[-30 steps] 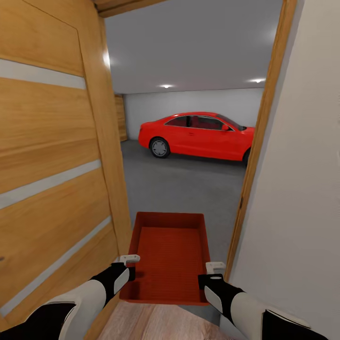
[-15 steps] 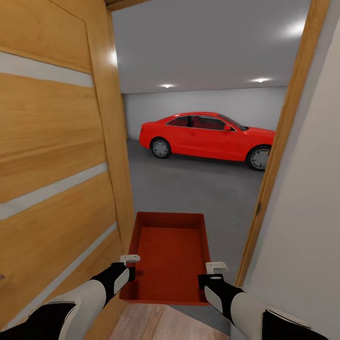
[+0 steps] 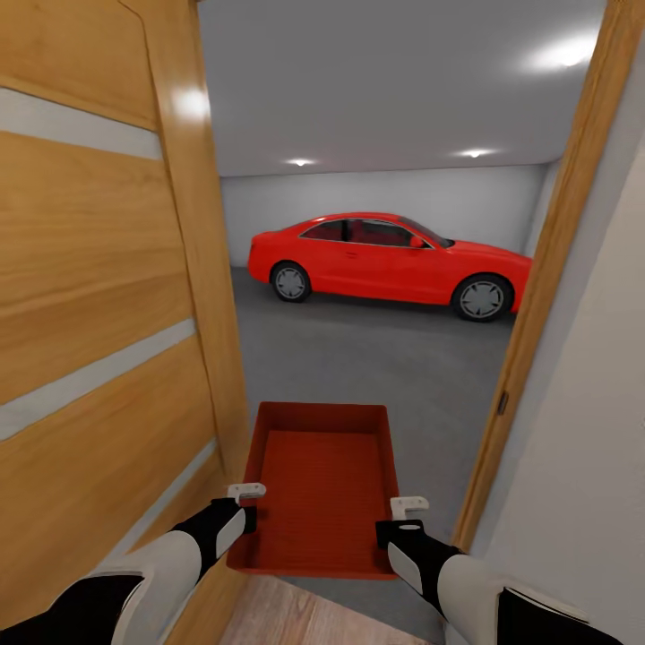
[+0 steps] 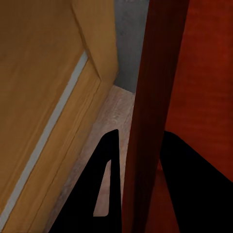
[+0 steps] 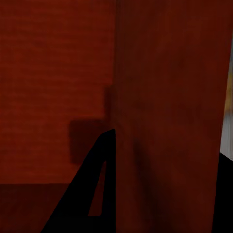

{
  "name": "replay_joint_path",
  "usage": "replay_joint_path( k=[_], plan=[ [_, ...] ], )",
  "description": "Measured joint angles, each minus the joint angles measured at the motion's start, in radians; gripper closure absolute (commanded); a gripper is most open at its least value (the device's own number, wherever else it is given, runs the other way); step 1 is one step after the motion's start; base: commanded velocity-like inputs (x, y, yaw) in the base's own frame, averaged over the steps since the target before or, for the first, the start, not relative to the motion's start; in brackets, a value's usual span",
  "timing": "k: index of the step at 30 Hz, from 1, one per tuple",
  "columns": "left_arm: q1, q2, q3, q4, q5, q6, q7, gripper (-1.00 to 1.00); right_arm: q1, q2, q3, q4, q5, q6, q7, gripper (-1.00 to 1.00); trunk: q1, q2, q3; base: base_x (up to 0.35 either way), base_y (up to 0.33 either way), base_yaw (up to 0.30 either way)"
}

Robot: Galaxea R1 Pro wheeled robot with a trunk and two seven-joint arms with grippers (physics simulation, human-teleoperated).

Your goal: Move the two storage containers from the living room to the garage. In the garage, place one container on the floor and stack the other container on top of it (either order is fine).

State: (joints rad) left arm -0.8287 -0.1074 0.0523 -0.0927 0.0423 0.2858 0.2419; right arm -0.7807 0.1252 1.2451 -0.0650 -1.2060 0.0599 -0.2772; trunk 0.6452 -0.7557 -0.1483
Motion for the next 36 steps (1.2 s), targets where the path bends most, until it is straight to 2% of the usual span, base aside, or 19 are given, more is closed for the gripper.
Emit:
replay_joint_path(
  k=[22,36],
  plan=[
    [0.0,0.0,0.0,0.0,0.0,0.0,0.0,1.0,0.0,0.001,0.0,0.001,0.0,-0.001,0.001,1.0,0.0,0.0,0.0,0.001,0.001,-0.222],
    [0.0,0.0,0.0,0.0,0.0,0.0,0.0,1.0,0.0,0.0,0.0,0.0,0.0,0.0,0.0,1.0,0.0,0.0,0.0,0.097,0.093,-0.02]
  ],
)
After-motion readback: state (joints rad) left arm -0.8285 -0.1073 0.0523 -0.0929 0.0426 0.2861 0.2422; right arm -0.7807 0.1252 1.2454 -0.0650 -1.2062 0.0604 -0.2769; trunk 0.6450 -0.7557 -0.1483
